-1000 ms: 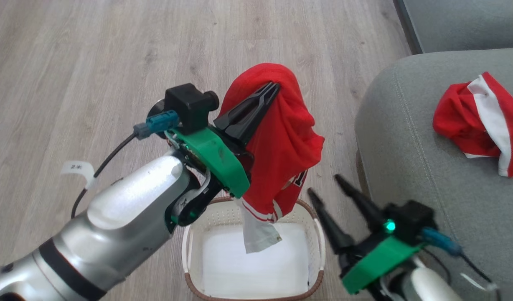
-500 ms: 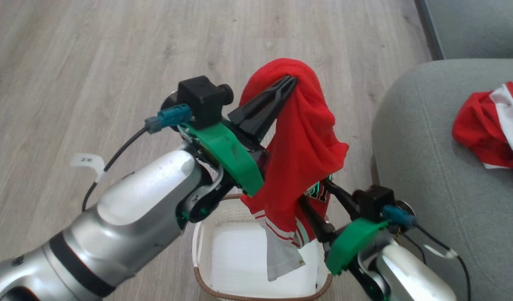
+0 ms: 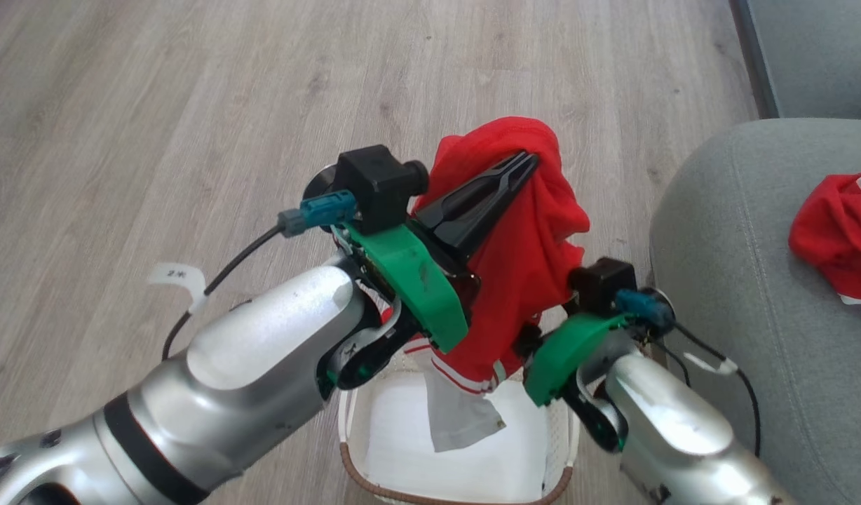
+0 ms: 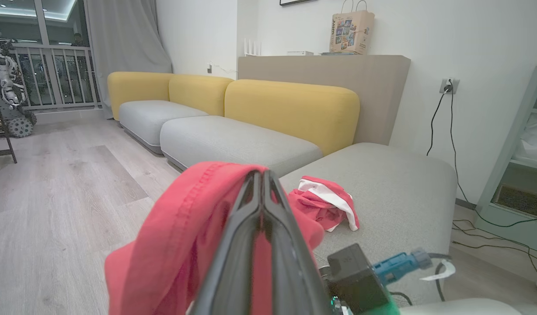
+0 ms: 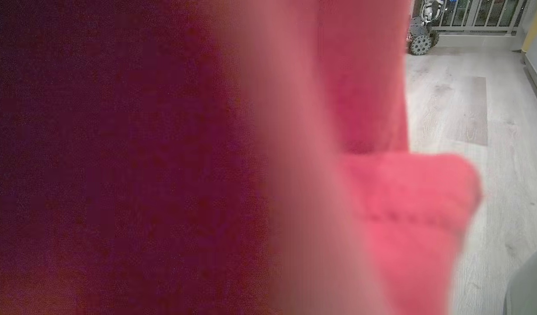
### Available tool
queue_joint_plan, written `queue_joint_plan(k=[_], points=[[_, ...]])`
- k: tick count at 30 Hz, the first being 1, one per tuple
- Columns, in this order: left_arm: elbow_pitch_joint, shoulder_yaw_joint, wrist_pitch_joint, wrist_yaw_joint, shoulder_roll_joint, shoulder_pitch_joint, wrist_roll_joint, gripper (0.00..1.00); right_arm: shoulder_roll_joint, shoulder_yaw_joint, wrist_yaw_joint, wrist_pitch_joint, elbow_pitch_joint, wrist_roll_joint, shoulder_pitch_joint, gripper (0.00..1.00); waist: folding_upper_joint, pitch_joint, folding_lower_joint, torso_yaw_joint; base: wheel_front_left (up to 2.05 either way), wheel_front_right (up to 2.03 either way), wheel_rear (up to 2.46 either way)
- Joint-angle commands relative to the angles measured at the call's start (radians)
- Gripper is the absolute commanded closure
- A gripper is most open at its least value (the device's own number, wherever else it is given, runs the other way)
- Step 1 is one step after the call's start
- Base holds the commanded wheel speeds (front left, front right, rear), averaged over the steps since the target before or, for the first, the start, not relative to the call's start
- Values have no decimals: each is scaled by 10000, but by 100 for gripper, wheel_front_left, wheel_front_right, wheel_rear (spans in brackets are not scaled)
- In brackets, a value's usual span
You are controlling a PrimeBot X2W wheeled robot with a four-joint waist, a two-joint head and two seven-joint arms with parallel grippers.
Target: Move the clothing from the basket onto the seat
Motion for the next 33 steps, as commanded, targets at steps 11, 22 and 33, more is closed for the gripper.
queue_joint_plan(k=[11, 22, 33], points=[[-227, 413, -51, 22, 109, -497, -72, 100, 195, 80, -4, -144, -35, 316, -925, 100, -1, 74, 0, -41, 0, 0, 0], [159, 455, -208, 86, 374, -68, -233, 100, -183, -858, -4, -146, -1283, 45, -14, 100, -1, 15, 0, -174, 0, 0, 0], [353, 291, -252, 192, 537, 422, -307, 13, -477, -2155, -4, -146, -2994, -343, 1168, 100, -1, -68, 0, -409, 0, 0, 0]])
